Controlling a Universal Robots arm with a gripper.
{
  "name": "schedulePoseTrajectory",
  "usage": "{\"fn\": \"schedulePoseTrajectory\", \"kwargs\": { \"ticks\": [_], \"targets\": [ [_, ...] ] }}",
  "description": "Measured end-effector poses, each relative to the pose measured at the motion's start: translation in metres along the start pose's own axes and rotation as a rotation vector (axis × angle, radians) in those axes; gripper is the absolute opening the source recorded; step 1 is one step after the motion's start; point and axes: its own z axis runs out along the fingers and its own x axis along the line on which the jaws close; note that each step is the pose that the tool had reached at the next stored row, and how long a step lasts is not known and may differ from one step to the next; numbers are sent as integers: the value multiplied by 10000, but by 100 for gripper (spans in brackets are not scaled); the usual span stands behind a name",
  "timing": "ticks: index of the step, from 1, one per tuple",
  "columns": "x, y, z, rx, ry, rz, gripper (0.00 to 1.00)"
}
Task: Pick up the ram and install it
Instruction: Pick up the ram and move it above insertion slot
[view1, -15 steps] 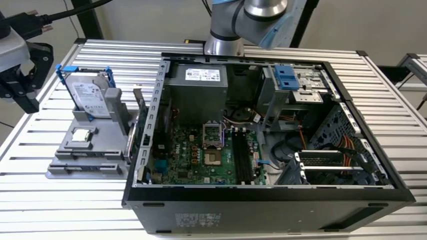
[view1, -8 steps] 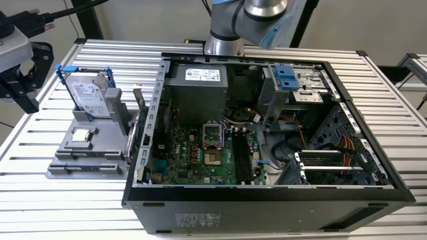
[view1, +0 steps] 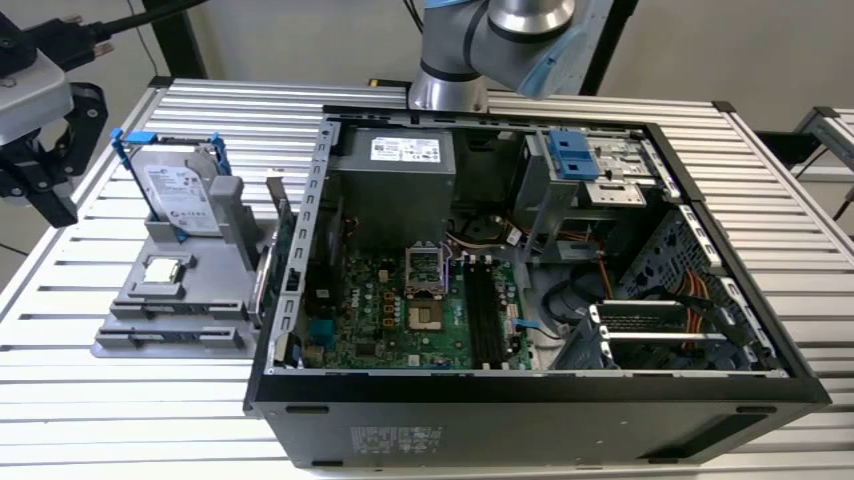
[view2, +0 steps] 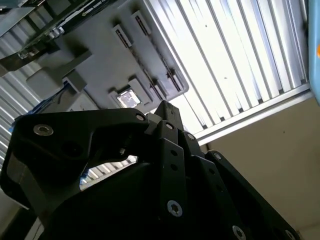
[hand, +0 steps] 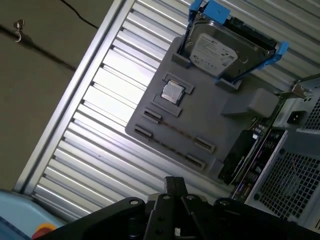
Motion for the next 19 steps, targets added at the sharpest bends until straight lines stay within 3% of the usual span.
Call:
{"fn": "schedulePoseTrajectory", "kwargs": {
  "ticks": [19],
  "targets": [
    [0,0,0,-17,56,-1153,0]
  ]
}}
